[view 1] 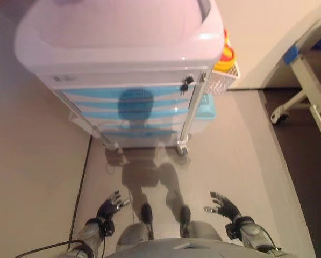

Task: Open the drawer and pick up the medicine

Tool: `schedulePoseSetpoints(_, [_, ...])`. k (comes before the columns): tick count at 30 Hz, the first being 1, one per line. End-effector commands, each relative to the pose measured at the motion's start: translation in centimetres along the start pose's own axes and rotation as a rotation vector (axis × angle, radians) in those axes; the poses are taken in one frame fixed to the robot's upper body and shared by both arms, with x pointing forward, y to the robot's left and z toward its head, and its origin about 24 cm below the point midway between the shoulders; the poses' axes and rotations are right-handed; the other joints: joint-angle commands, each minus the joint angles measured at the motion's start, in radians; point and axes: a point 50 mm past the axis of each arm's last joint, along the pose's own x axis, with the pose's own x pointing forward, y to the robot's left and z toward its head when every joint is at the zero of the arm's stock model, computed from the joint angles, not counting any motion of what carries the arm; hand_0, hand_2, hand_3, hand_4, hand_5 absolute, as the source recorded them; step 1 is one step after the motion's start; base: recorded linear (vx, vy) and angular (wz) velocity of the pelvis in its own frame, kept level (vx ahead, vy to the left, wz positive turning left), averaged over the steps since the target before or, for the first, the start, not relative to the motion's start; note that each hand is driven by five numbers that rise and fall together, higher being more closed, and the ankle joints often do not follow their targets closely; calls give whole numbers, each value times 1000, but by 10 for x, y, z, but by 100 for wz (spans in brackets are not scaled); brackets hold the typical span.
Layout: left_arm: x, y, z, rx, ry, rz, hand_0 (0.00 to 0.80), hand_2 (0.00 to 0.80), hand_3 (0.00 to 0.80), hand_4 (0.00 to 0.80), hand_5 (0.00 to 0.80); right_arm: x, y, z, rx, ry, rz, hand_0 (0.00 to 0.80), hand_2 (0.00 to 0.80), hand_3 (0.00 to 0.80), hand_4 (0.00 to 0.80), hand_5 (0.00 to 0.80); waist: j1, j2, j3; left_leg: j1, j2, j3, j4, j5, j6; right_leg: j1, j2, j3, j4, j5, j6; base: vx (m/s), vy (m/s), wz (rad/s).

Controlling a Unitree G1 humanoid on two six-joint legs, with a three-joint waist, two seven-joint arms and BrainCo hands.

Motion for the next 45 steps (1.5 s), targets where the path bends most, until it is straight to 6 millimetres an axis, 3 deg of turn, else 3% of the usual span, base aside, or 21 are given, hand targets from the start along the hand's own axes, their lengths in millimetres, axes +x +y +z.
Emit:
schedulePoseSetpoints(1, [13,-4,40,-85,-198,6,0,0,0,0,0,8,4,23,-18,-108,-14,0,0,0,0,0,-25,-37,52,-73,-84,0,125,-111,64,-61,-15,-11,10,60,51,-74,42,-24])
schedulePoseSetpoints(7, [28,-25,114,-298,-495,-118,0,0,0,0,0,19,1,48,-63,-153,-41,0,0,0,0,0,-40,-59,121,-202,-75,26,239,-126,73,-189,-12,36,72,87,57,-62,38,-21])
schedulePoseSetpoints(12, [24,-37,180,-470,-755,-295,0,0,0,0,0,27,4,74,-62,-219,-39,0,0,0,0,0,-53,-89,165,-285,-64,39,296,-147,79,-263,6,67,87,103,60,-75,8,-25])
schedulePoseSetpoints(14, [23,-36,192,-496,-801,-327,0,0,0,0,0,28,5,78,-59,-228,-33,0,0,0,0,0,-56,-95,170,-298,-61,43,306,-151,79,-274,9,73,88,105,59,-61,-9,-33])
schedulePoseSetpoints(19, [5,-28,264,-615,-1041,-476,0,0,0,0,0,30,12,87,-39,-254,-24,0,0,0,0,0,-73,-138,192,-363,-50,52,389,-195,77,-311,18,94,90,113,55,-46,-29,-20])
schedulePoseSetpoints(22, [-8,-19,305,-678,-1142,-512,0,0,0,0,0,28,15,84,-37,-254,-15,0,0,0,0,0,-89,-158,195,-379,-43,60,425,-218,78,-317,23,105,87,117,55,-2,-27,-24])
schedulePoseSetpoints(23, [-17,-15,327,-710,-1191,-527,0,0,0,0,0,27,16,81,-34,-250,-11,0,0,0,0,0,-99,-168,195,-387,-38,64,445,-232,77,-317,24,111,86,117,55,11,-26,-14])
schedulePoseSetpoints(24, [-19,-14,330,-714,-1200,-531,0,0,0,0,0,27,17,81,-33,-250,-11,0,0,0,0,0,-100,-170,196,-389,-36,65,450,-235,77,-318,25,112,86,117,55,10,-33,-13])
schedulePoseSetpoints(29, [-61,-10,399,-811,-1419,-659,0,0,0,0,0,23,26,69,-27,-238,9,0,0,0,0,0,-130,-200,193,-415,-24,76,513,-277,75,-316,29,130,78,120,57,6,-43,-19])
schedulePoseSetpoints(38, [-108,-39,443,-735,-1632,-973,0,0,0,0,0,20,34,61,-32,-231,27,0,0,0,0,0,-139,-205,203,-415,-23,74,540,-297,70,-298,28,135,68,119,55,0,-14,-4])
schedulePoseSetpoints(44, [-145,-81,449,-353,-1745,-1357,0,0,0,0,0,19,31,60,-39,-230,24,0,0,0,0,0,-126,-197,216,-398,-35,62,533,-299,75,-271,27,134,59,119,54,0,0,0])
schedulePoseSetpoints(45, [-153,-92,448,-256,-1762,-1428,740,740,740,740,740,19,29,61,-41,-231,22,0,0,0,0,0,-121,-194,220,-394,-39,58,531,-299,77,-265,28,133,58,118,54,-6,-12,4])
